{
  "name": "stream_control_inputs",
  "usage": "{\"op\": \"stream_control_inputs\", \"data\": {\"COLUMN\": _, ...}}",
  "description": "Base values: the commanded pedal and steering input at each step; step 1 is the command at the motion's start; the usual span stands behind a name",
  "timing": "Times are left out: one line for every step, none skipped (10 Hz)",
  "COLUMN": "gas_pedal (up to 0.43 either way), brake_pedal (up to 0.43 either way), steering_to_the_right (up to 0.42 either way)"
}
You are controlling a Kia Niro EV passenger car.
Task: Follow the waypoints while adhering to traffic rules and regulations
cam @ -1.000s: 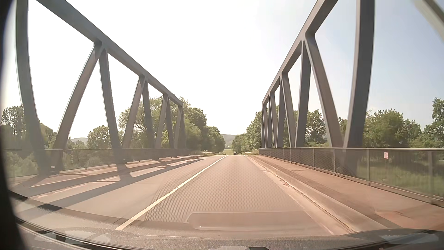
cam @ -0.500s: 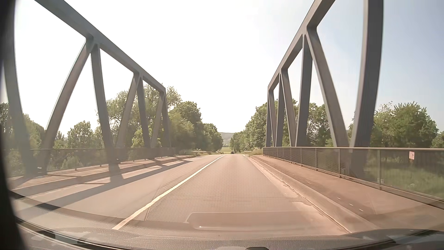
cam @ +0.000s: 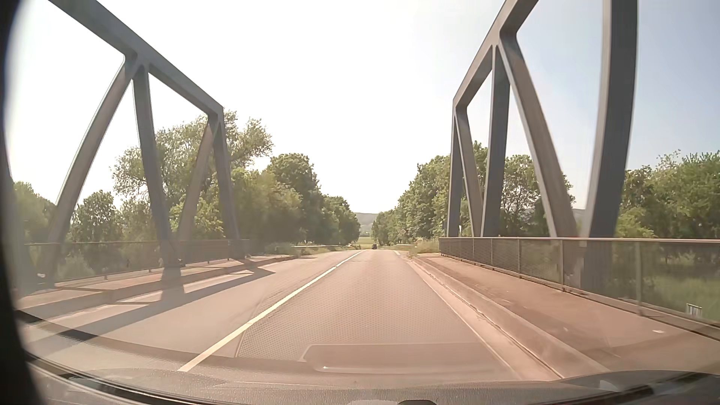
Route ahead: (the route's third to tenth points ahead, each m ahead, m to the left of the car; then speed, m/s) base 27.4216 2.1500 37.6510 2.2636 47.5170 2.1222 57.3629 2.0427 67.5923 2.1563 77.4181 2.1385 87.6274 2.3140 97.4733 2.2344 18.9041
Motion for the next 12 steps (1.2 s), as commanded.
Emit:
{"op": "stream_control_inputs", "data": {"gas_pedal": 0.209, "brake_pedal": 0.000, "steering_to_the_right": -0.003}}
{"op": "stream_control_inputs", "data": {"gas_pedal": 0.209, "brake_pedal": 0.000, "steering_to_the_right": -0.003}}
{"op": "stream_control_inputs", "data": {"gas_pedal": 0.209, "brake_pedal": 0.000, "steering_to_the_right": -0.004}}
{"op": "stream_control_inputs", "data": {"gas_pedal": 0.209, "brake_pedal": 0.000, "steering_to_the_right": -0.004}}
{"op": "stream_control_inputs", "data": {"gas_pedal": 0.197, "brake_pedal": 0.000, "steering_to_the_right": -0.004}}
{"op": "stream_control_inputs", "data": {"gas_pedal": 0.197, "brake_pedal": 0.000, "steering_to_the_right": -0.004}}
{"op": "stream_control_inputs", "data": {"gas_pedal": 0.197, "brake_pedal": 0.000, "steering_to_the_right": -0.004}}
{"op": "stream_control_inputs", "data": {"gas_pedal": 0.197, "brake_pedal": 0.000, "steering_to_the_right": -0.004}}
{"op": "stream_control_inputs", "data": {"gas_pedal": 0.197, "brake_pedal": 0.000, "steering_to_the_right": -0.003}}
{"op": "stream_control_inputs", "data": {"gas_pedal": 0.209, "brake_pedal": 0.000, "steering_to_the_right": -0.003}}
{"op": "stream_control_inputs", "data": {"gas_pedal": 0.209, "brake_pedal": 0.000, "steering_to_the_right": -0.003}}
{"op": "stream_control_inputs", "data": {"gas_pedal": 0.209, "brake_pedal": 0.000, "steering_to_the_right": -0.003}}
